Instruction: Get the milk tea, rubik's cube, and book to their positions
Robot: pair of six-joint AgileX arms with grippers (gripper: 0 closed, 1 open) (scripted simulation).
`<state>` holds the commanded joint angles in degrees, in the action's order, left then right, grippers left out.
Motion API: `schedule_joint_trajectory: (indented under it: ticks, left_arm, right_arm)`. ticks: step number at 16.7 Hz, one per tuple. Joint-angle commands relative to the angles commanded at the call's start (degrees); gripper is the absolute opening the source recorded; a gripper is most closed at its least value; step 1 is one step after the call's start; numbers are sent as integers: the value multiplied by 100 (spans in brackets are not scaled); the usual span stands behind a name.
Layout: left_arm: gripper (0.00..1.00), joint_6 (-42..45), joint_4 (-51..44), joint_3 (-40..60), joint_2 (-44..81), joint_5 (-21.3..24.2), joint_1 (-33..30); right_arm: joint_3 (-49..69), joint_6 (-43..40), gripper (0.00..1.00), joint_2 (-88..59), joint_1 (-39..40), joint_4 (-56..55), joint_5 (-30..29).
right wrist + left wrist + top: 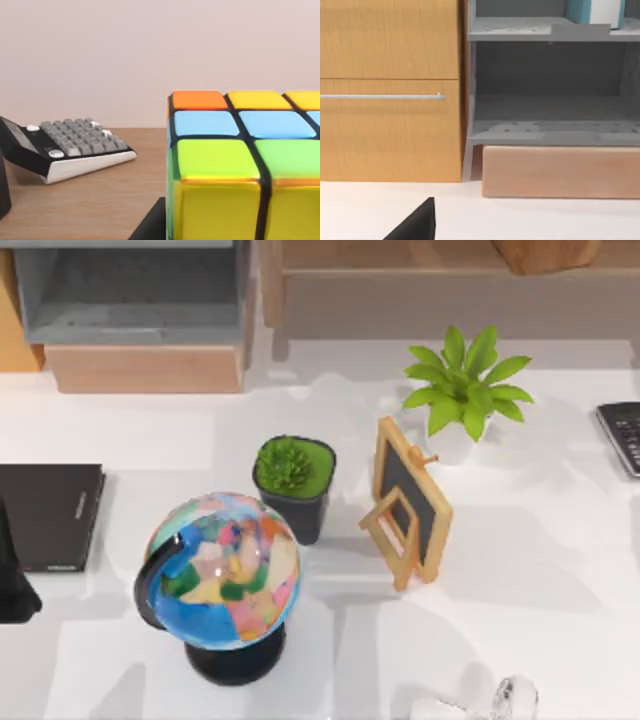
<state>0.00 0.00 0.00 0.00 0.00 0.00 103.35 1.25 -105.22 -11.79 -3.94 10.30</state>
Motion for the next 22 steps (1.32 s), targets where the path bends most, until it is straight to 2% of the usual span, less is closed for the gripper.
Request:
schedule_joint_trajectory:
  ticks: [8,21,22]
  left_arm:
    - [100,0,0,0,0,0,0]
    - [100,0,0,0,0,0,0]
    - [100,0,0,0,0,0,0]
  right_arm:
    - [413,-41,0,-497,66,93,-76]
    - [413,-41,98,-497,66,93,-76]
    - [413,-41,100,-497,66,93,-76]
